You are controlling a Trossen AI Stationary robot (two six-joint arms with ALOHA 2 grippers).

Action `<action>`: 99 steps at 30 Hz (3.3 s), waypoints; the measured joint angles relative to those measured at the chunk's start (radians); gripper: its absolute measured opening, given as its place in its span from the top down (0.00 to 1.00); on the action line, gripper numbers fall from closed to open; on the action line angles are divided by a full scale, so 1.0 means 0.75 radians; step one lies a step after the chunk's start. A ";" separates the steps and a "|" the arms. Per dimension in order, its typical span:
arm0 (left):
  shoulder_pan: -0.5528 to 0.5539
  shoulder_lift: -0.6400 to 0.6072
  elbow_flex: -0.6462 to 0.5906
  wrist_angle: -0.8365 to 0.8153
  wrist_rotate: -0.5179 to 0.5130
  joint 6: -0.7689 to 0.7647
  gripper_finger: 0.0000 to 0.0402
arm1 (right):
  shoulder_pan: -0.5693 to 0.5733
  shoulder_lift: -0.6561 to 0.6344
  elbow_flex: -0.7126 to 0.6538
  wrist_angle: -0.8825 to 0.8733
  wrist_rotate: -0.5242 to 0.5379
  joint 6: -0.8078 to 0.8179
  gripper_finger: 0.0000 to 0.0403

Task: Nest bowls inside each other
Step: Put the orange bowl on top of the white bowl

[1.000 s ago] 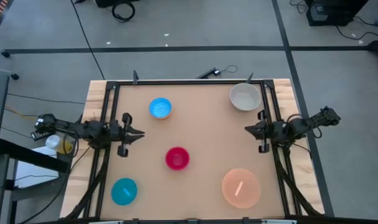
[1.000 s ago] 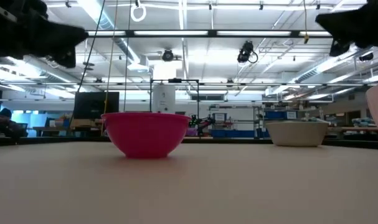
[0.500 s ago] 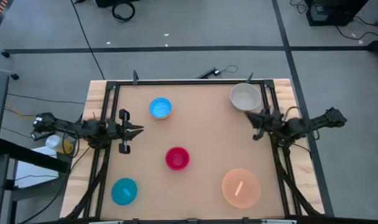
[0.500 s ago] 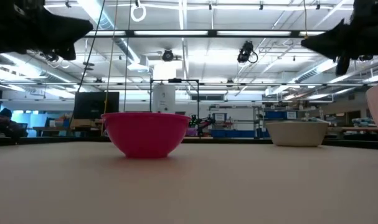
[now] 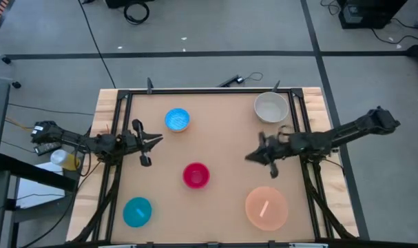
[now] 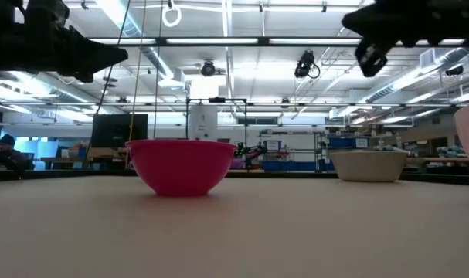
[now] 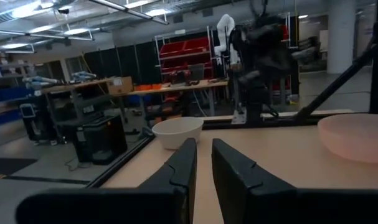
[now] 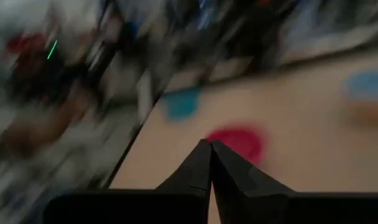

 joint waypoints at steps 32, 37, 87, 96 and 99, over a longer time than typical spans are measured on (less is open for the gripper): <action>0.109 0.006 0.001 0.177 -0.011 0.316 0.68 | 0.431 0.961 0.942 -1.751 -0.027 0.372 0.55; 0.195 0.006 0.001 0.180 0.057 0.278 0.68 | 0.402 1.010 0.941 -1.751 -0.030 0.357 0.72; 0.277 0.232 0.001 0.129 0.065 0.113 0.68 | -1.454 0.651 0.935 -1.921 0.559 0.040 0.78; 0.277 0.232 0.001 0.124 0.065 0.114 0.68 | -1.438 0.616 0.920 -1.929 0.643 0.040 0.66; 0.277 0.232 0.001 0.123 0.064 0.112 0.68 | -1.439 0.628 0.858 -1.924 0.553 0.035 0.68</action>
